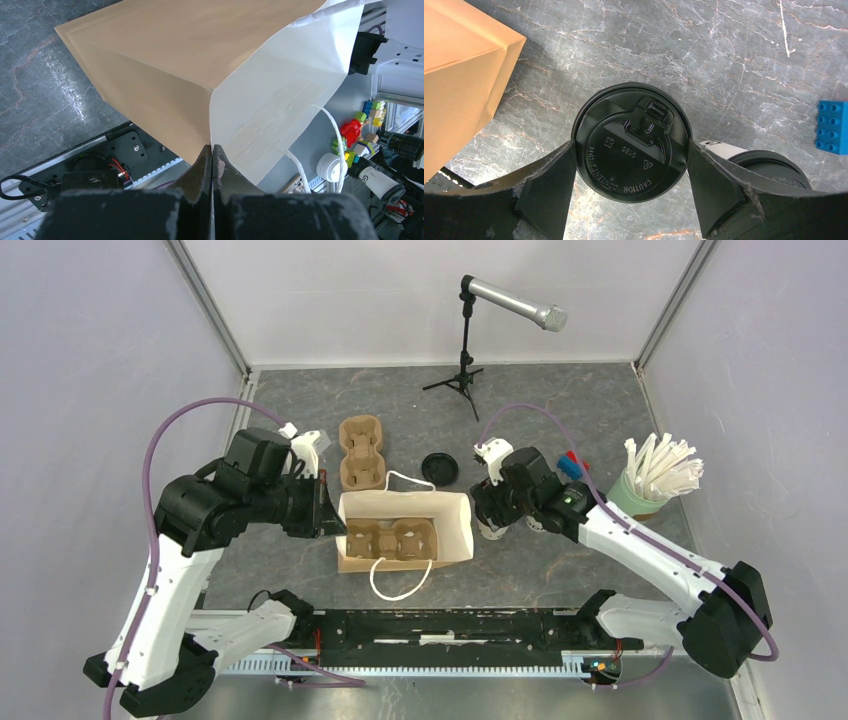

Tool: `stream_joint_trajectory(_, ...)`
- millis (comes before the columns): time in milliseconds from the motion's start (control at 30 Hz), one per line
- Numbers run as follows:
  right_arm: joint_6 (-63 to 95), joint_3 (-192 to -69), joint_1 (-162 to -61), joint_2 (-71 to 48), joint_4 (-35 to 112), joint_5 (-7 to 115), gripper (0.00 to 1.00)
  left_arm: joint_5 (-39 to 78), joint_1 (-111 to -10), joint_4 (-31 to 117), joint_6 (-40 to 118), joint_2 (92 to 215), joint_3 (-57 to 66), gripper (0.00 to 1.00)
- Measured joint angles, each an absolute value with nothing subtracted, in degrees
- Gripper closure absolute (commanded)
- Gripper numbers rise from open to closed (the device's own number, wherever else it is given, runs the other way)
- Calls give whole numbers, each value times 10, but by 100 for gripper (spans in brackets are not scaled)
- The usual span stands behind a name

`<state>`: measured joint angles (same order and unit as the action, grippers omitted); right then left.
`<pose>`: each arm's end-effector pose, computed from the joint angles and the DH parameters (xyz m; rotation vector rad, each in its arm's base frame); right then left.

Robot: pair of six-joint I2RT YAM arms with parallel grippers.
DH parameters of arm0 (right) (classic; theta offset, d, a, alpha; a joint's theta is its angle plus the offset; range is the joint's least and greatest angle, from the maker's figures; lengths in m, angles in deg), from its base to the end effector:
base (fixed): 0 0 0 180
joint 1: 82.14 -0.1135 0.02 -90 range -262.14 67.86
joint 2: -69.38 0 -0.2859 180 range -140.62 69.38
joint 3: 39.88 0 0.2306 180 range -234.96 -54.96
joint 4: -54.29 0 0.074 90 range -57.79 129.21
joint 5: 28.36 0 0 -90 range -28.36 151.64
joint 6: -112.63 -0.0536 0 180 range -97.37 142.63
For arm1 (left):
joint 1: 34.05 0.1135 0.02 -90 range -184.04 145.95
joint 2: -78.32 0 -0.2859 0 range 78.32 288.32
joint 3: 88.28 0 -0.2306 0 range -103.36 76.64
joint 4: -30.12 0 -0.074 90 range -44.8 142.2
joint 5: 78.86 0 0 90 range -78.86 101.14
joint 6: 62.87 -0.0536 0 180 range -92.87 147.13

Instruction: Pack the takeout coffee

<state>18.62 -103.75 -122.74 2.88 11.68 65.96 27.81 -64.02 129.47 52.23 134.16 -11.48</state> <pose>0.1743 0.1441 0.2746 -0.7108 2.2676 0.2884 0.0728 -0.0597 0.4209 0.2401 2.5763 -0.7472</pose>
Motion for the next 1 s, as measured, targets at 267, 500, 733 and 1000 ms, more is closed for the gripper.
stream_joint_trajectory(267,207,-1183,-1226,35,1,673,31,287,-640,1288,523,1341,-112,98)
stream_joint_trajectory(500,236,-1399,-1226,41,-88,671,32,307,-640,1266,530,1342,-94,98)
stream_joint_trajectory(733,245,-1516,-1226,56,-78,576,33,312,-640,1245,535,1347,-88,98)
stream_joint_trajectory(1000,246,-1462,-1226,114,-8,435,31,324,-640,1208,568,1332,-42,97)
